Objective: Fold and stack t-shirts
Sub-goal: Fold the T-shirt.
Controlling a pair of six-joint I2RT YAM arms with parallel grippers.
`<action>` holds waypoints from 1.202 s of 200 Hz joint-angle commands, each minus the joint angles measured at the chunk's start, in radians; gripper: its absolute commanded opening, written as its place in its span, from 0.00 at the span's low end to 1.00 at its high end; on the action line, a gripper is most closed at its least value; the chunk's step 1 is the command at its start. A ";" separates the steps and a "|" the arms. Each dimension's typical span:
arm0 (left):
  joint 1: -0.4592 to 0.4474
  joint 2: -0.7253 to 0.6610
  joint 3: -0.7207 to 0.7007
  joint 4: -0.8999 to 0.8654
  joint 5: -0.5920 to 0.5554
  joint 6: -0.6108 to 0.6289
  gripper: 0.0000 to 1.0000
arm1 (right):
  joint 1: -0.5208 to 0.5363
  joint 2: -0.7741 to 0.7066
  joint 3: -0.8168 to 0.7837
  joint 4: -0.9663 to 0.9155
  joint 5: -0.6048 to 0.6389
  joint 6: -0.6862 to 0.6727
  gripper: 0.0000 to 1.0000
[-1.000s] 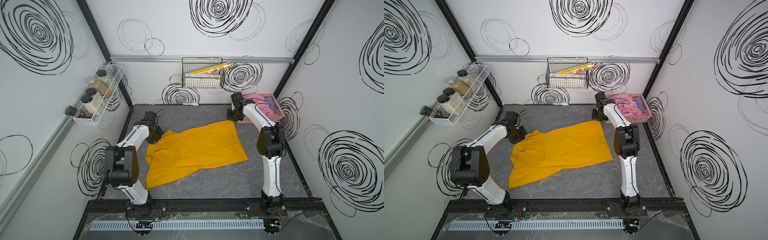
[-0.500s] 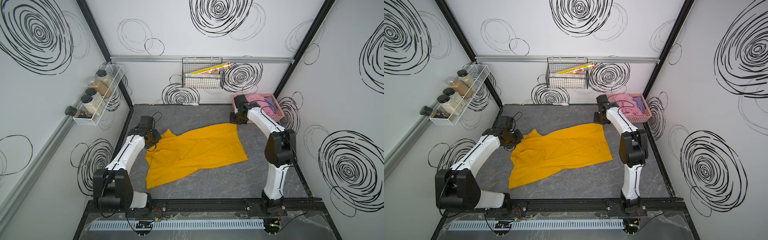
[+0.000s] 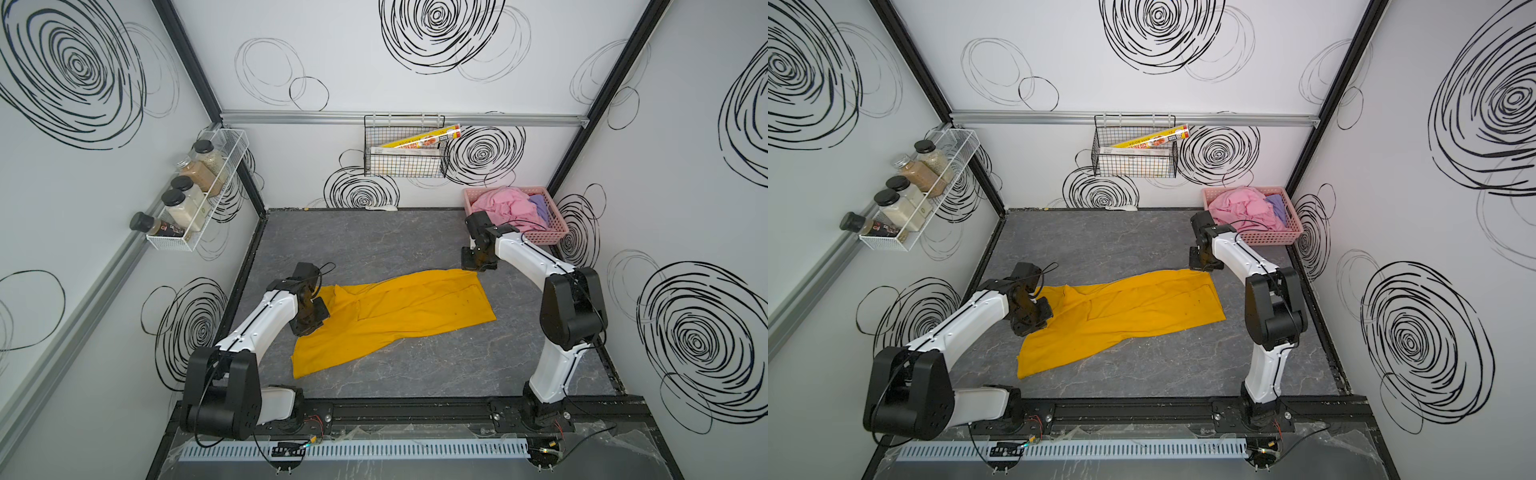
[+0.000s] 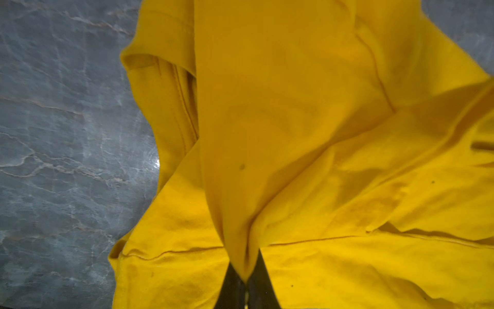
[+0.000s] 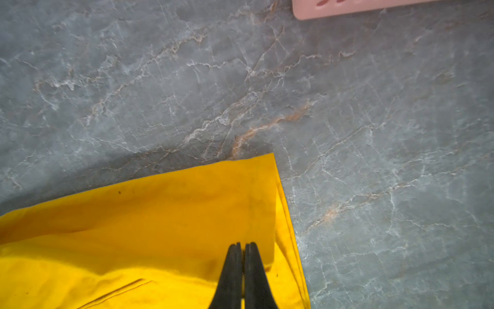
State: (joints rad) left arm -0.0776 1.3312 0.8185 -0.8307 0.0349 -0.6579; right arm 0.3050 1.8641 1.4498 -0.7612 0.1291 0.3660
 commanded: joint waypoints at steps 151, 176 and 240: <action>0.062 0.034 0.006 -0.053 -0.047 -0.009 0.00 | 0.008 0.012 -0.062 -0.024 0.100 0.000 0.00; 0.062 0.026 0.010 -0.048 -0.046 -0.016 0.00 | 0.014 0.005 -0.087 -0.032 0.114 0.009 0.00; 0.073 0.028 0.010 -0.042 -0.041 -0.014 0.00 | 0.038 0.007 -0.182 -0.035 0.060 0.103 0.32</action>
State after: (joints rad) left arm -0.0120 1.3598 0.8253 -0.8791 -0.0109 -0.6823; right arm 0.3355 1.8660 1.2701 -0.7616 0.1970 0.4217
